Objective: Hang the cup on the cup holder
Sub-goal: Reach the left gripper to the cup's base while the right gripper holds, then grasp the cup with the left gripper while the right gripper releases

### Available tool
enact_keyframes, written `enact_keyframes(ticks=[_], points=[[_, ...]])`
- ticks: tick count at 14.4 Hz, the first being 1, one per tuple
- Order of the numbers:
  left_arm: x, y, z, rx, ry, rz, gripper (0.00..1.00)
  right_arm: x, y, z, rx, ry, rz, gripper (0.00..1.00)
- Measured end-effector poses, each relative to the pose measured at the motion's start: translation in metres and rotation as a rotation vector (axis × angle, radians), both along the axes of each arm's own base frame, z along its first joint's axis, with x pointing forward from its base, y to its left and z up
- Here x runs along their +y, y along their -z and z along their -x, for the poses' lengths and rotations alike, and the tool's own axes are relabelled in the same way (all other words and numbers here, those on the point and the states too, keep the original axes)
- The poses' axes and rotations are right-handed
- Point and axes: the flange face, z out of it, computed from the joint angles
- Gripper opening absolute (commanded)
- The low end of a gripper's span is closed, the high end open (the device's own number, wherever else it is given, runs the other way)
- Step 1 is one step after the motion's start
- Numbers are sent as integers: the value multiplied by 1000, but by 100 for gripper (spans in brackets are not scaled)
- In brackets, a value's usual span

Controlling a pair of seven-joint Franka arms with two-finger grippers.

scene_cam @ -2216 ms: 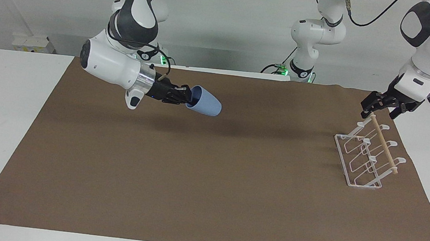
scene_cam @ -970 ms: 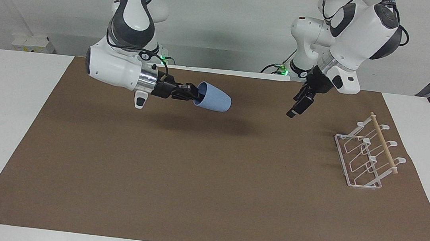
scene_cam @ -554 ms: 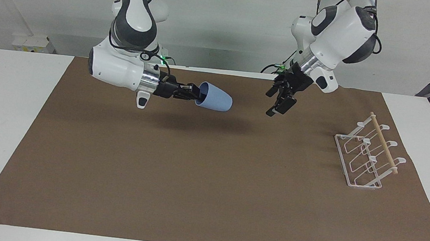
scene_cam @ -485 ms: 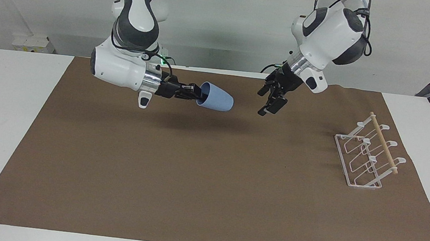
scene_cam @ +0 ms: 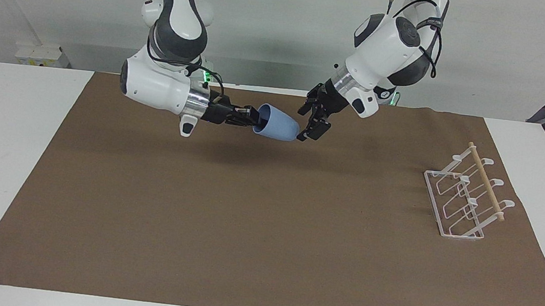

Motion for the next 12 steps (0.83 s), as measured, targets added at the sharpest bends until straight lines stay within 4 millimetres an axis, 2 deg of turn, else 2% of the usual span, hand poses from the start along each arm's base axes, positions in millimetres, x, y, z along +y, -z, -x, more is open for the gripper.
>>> enact_keyframes(ticks=[5,12], points=[[-19,-3,4,-17,-87,49,99,0,0,0,1,1,0,0],[-38,20,-5,-35,-168,71,96,-1,0,0,0,2,0,0]])
